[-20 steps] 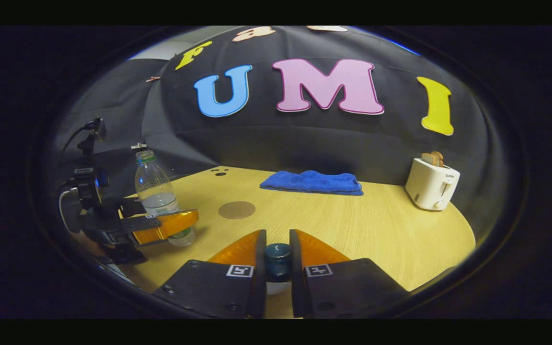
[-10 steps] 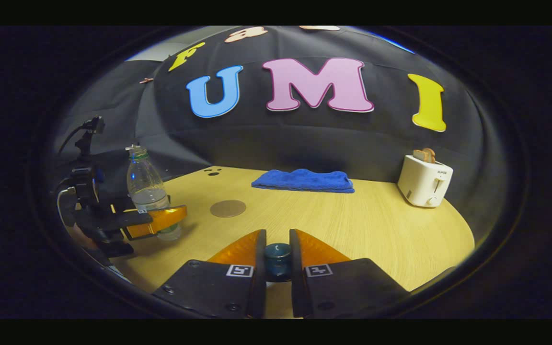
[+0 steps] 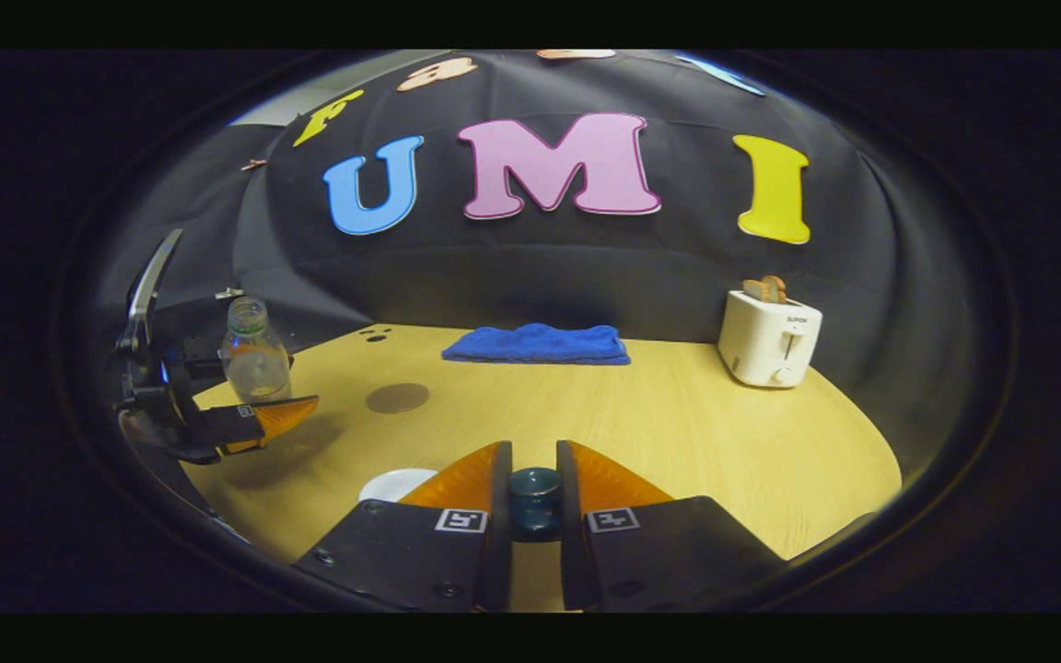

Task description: Open the teacup lid with one hand, grasp the water bottle and pour water into the teacup with the other hand; after pouring, place the water bottle on the coaster and then close the teacup lid.

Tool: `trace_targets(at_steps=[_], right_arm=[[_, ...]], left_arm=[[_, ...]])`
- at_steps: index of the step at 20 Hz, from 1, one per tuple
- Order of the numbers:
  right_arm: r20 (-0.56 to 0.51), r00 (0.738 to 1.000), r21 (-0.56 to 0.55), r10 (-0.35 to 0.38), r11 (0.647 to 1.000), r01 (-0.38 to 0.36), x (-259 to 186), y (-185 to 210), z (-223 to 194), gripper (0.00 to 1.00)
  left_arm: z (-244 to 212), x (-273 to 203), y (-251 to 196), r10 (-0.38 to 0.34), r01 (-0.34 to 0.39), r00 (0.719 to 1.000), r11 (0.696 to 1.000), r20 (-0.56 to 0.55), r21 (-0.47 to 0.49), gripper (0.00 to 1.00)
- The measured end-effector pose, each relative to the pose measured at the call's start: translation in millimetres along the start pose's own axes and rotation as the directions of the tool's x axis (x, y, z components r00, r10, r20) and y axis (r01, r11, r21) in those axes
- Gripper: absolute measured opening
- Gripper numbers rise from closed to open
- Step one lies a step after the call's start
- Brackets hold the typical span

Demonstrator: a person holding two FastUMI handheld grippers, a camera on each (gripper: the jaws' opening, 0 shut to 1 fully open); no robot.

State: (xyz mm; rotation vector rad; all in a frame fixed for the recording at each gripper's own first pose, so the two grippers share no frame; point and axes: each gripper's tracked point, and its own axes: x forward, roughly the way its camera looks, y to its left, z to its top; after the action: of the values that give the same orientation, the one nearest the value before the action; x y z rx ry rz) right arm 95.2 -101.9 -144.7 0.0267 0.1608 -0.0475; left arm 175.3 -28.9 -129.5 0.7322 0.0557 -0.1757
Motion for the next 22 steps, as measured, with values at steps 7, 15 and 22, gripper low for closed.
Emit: trace_targets(at_steps=[7, 15, 22], right_arm=[[-0.001, 0.998, 0.05, -0.066, 0.997, 0.066, -14.9, -30.9, -14.2, 0.24], [-0.016, 0.994, 0.097, -0.111, 0.989, 0.112, -24.5, -50.8, -27.3, 0.24], [-0.016, 0.992, 0.099, -0.125, 0.987, 0.126, -32.1, -58.8, -29.8, 0.24]], left_arm=[[-9.4, 19.3, -26.1, -0.093, 0.101, 0.995, 0.961, -0.043, 0.259, 0.76], [-5.5, 34.5, -53.3, -0.2, 0.22, 0.975, 0.838, -0.093, 0.499, 0.76], [-12.9, 43.9, -65.4, -0.227, 0.268, 0.962, 0.71, -0.149, 0.651, 0.76]])
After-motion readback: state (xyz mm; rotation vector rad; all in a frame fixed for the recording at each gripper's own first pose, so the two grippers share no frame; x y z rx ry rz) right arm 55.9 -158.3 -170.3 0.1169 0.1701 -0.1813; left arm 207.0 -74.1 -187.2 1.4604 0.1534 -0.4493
